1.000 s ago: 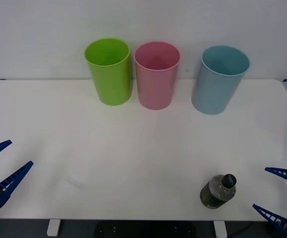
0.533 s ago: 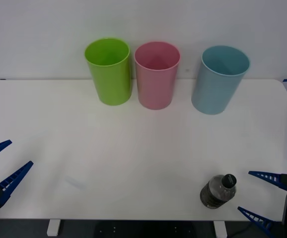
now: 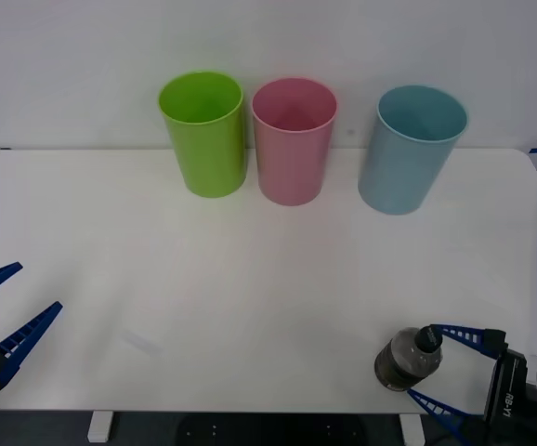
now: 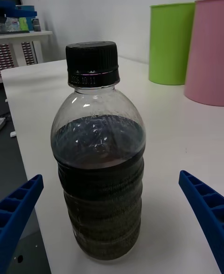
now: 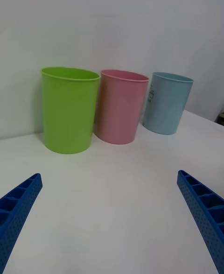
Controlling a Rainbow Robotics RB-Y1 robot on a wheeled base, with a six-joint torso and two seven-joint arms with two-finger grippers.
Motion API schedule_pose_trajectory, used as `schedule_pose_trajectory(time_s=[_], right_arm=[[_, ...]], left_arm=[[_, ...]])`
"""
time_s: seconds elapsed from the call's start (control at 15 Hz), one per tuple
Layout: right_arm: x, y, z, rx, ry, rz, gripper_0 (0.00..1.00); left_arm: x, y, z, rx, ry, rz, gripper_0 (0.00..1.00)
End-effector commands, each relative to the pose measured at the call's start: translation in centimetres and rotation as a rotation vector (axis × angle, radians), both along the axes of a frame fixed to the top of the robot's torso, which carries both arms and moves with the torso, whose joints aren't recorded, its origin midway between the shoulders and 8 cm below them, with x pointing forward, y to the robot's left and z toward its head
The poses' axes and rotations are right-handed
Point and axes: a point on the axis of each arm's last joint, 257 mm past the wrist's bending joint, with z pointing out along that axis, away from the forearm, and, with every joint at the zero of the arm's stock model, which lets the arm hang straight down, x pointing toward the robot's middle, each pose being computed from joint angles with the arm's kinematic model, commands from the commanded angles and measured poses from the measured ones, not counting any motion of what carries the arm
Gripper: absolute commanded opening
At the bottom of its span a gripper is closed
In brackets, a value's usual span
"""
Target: Grasp the object on the table and drop it into the matching bin: aluminum can to the light blue bin, PET bottle to the pink bin.
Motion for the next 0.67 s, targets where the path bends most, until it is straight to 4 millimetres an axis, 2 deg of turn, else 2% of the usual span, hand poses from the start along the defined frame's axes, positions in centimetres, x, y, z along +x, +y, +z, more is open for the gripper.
schedule_pose_trajectory(time_s=[0.07,0.4,0.67], right_arm=[[0.4,1.4,-0.8,-0.009,-0.010,0.001,1.00],[1.0,4.0,-1.7,-0.014,-0.025,0.008,1.00],[1.5,4.8,-1.9,-0.020,-0.037,0.005,1.00]], left_arm=[[0.0,0.0,0.0,0.000,0.000,0.000,1.00],[0.0,0.0,0.0,0.000,0.000,0.000,1.00],[0.0,0.0,0.0,0.000,0.000,0.000,1.00]])
